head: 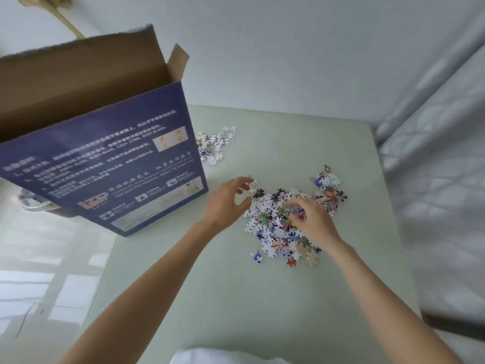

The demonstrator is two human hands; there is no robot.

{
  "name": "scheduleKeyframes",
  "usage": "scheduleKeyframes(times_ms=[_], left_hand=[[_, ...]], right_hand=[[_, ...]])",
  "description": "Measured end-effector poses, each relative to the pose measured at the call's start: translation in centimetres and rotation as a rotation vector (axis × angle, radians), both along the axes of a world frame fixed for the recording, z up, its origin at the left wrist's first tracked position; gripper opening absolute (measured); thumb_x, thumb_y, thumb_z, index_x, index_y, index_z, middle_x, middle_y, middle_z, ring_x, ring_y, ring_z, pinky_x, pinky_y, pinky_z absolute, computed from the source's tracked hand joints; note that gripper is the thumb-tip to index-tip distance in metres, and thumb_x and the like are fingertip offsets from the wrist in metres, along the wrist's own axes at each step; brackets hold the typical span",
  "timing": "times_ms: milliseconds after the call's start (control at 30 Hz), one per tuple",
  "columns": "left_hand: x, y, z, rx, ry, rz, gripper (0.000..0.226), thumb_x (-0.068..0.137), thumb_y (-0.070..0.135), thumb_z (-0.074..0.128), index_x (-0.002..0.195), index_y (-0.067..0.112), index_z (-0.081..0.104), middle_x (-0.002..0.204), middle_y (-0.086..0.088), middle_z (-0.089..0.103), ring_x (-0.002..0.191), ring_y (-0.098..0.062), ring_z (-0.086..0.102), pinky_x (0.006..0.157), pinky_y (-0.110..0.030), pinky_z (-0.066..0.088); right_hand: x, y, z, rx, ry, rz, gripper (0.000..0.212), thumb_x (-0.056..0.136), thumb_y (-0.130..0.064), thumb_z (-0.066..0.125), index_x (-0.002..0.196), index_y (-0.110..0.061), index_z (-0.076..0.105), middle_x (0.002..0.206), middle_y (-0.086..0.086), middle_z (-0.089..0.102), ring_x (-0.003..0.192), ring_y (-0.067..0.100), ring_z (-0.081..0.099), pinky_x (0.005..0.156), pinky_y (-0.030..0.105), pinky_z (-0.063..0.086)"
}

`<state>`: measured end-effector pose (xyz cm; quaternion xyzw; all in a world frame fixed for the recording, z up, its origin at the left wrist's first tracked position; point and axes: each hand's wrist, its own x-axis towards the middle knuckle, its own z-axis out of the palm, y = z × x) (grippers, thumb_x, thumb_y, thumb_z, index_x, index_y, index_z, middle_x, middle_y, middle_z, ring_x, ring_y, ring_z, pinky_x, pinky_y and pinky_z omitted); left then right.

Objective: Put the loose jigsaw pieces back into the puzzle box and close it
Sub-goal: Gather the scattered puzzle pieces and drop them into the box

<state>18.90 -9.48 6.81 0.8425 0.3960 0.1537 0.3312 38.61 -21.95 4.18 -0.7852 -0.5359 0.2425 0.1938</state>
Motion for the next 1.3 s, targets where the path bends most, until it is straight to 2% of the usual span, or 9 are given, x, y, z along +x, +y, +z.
scheduleKeyframes(times_ms=[133, 233, 300, 400, 600, 800, 967, 1100, 1300], left_hand=[[4.2, -1.4, -6.0, -0.177, 0.337, -0.063, 0.082, 0.079, 0.038, 0.069, 0.145, 0.028, 0.021, 0.145, -0.009, 0.032, 0.130, -0.027, 0.034, 0.103, -0.040, 0.038], [6.1, -1.2, -8.5, -0.265, 0.527, 0.006, 0.112, 0.067, 0.051, 0.076, 0.148, 0.032, 0.002, 0.150, -0.015, 0.014, 0.135, -0.037, 0.021, 0.102, -0.051, 0.035], [6.7, -0.9, -9.5, -0.289, 0.613, 0.042, 0.123, 0.059, 0.058, 0.078, 0.148, 0.030, -0.003, 0.143, -0.020, 0.020, 0.128, -0.039, 0.027, 0.100, -0.051, 0.036], [7.6, -0.7, -10.9, -0.271, 0.657, 0.022, 0.129, 0.055, 0.062, 0.077, 0.148, 0.027, -0.004, 0.135, -0.019, 0.027, 0.122, -0.036, 0.029, 0.100, -0.049, 0.038], [9.2, -2.1, -11.9, -0.236, 0.555, -0.054, 0.107, 0.063, 0.044, 0.081, 0.146, 0.027, 0.016, 0.137, -0.012, 0.029, 0.124, -0.029, 0.033, 0.101, -0.041, 0.039], [9.0, -2.2, -12.3, -0.252, 0.487, -0.033, 0.086, 0.067, 0.035, 0.081, 0.137, 0.025, 0.033, 0.129, -0.007, 0.041, 0.111, -0.024, 0.051, 0.096, -0.035, 0.045], [8.8, -1.9, -12.3, -0.228, 0.486, -0.053, 0.073, 0.071, 0.036, 0.078, 0.132, 0.027, 0.040, 0.123, -0.004, 0.046, 0.111, -0.022, 0.049, 0.094, -0.032, 0.043], [8.6, -1.7, -12.1, -0.205, 0.459, -0.045, 0.056, 0.079, 0.034, 0.071, 0.128, 0.030, 0.045, 0.119, -0.003, 0.050, 0.106, -0.021, 0.053, 0.090, -0.030, 0.044], [8.2, -0.7, -11.3, -0.197, 0.384, -0.022, 0.038, 0.086, 0.029, 0.065, 0.123, 0.028, 0.057, 0.114, -0.001, 0.063, 0.100, -0.019, 0.059, 0.084, -0.026, 0.043]], right_hand=[[3.2, -2.6, -3.9, -0.233, -0.050, -0.126, 0.071, 0.081, -0.038, 0.068, 0.141, -0.028, 0.032, 0.144, 0.005, 0.033, 0.133, 0.029, 0.029, 0.104, 0.045, 0.036], [5.2, -3.2, -6.3, -0.375, -0.065, -0.278, 0.091, 0.074, -0.053, 0.069, 0.145, -0.031, 0.016, 0.152, 0.011, 0.011, 0.137, 0.035, 0.014, 0.103, 0.052, 0.034], [6.1, -3.0, -7.4, -0.394, -0.065, -0.315, 0.097, 0.071, -0.061, 0.067, 0.146, -0.032, 0.013, 0.154, 0.011, 0.006, 0.137, 0.038, 0.014, 0.103, 0.054, 0.033], [6.7, -2.0, -8.7, -0.410, -0.120, -0.154, 0.097, 0.068, -0.071, 0.061, 0.146, -0.036, 0.015, 0.153, 0.012, 0.011, 0.135, 0.037, 0.019, 0.101, 0.053, 0.034], [4.2, 0.8, -9.7, -0.253, -0.052, -0.005, 0.099, 0.063, -0.067, 0.067, 0.143, -0.029, 0.023, 0.144, 0.009, 0.026, 0.129, 0.030, 0.027, 0.101, 0.044, 0.036], [3.7, 1.8, -10.5, -0.205, -0.034, -0.014, 0.095, 0.066, -0.045, 0.079, 0.140, -0.023, 0.023, 0.125, 0.010, 0.035, 0.111, 0.023, 0.041, 0.082, 0.030, 0.048], [4.4, 2.1, -10.6, -0.265, -0.196, 0.064, 0.097, 0.063, -0.063, 0.072, 0.137, -0.015, 0.031, 0.122, 0.009, 0.038, 0.108, 0.023, 0.036, 0.092, 0.028, 0.035], [3.8, 2.8, -10.5, -0.257, -0.161, 0.079, 0.088, 0.065, -0.057, 0.074, 0.131, -0.012, 0.036, 0.127, 0.010, 0.035, 0.116, 0.024, 0.035, 0.099, 0.030, 0.035], [2.5, 4.1, -9.7, -0.277, 0.028, 0.015, 0.089, 0.071, -0.039, 0.077, 0.139, -0.017, 0.024, 0.131, 0.012, 0.043, 0.115, 0.025, 0.047, 0.091, 0.040, 0.048]])
